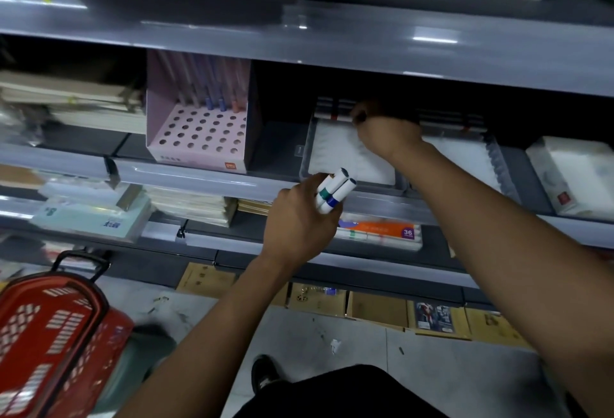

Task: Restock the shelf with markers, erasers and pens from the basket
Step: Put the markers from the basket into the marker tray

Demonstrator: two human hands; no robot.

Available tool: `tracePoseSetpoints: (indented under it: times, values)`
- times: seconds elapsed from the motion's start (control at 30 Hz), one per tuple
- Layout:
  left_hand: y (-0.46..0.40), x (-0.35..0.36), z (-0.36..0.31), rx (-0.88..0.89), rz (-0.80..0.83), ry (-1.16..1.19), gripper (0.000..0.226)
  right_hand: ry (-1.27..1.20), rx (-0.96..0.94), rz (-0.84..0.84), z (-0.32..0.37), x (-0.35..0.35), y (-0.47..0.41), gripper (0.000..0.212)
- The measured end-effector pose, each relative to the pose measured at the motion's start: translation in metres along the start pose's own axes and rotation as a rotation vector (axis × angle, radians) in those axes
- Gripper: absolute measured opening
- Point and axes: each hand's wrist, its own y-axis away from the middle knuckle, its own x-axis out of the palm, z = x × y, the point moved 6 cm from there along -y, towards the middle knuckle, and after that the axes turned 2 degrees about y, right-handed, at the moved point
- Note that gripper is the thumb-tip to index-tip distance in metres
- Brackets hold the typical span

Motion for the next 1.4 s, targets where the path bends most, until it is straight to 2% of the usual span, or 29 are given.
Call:
tracePoseSetpoints:
  times: [0.13,0.23,0.37,0.47,0.53,0.6,0.67,0.83,0.93,1.0,1.13,1.27,1.4]
  values:
    - [0.000,0.001,0.003,0.022,-0.010,-0.002,0.033,0.063,0.006,-0.005,0.006,0.000,0.003,0.034]
    - [0.000,0.001,0.001,0.007,0.002,0.002,0.033,0.163,-0.081,-0.015,0.015,-0.003,0.006,0.039]
    - [-0.003,0.000,-0.001,-0.093,0.044,0.098,0.012,0.239,-0.143,0.062,0.018,-0.006,0.013,0.043]
    - [-0.005,0.003,0.004,-0.328,0.114,0.533,0.011,0.181,-0.139,0.045,0.020,-0.010,0.029,0.035]
    - [-0.004,0.004,0.004,-0.495,0.146,0.920,0.031,0.063,-0.147,-0.083,0.022,-0.016,0.046,0.026]
    - [-0.007,0.004,-0.001,-0.594,0.158,1.228,0.021,-0.109,-0.161,-0.184,0.023,-0.020,0.063,0.025]
    - [-0.009,0.003,-0.004,-0.649,0.176,1.377,0.005,-0.276,-0.181,-0.229,0.026,-0.022,0.079,0.022]
    - [-0.015,0.000,-0.005,-0.670,0.182,1.529,0.018,-0.551,-0.213,-0.318,0.036,-0.031,0.119,0.013]
    - [-0.017,-0.003,-0.012,-0.630,0.204,1.579,0.015,-0.620,-0.244,-0.332,0.041,-0.033,0.137,0.005]
    - [-0.018,-0.004,-0.015,-0.621,0.184,1.578,0.014,-0.591,-0.253,-0.333,0.044,-0.031,0.144,0.011]
    - [-0.020,-0.004,-0.024,-0.618,0.166,1.613,0.021,-0.460,-0.218,-0.206,0.048,-0.012,0.144,0.022]
    - [-0.022,-0.002,-0.026,-0.609,0.154,1.595,0.026,-0.439,-0.175,-0.177,0.048,-0.009,0.138,0.018]
    - [-0.022,0.002,-0.020,-0.611,0.170,1.485,0.041,-0.327,-0.246,-0.181,0.050,-0.019,0.130,0.015]
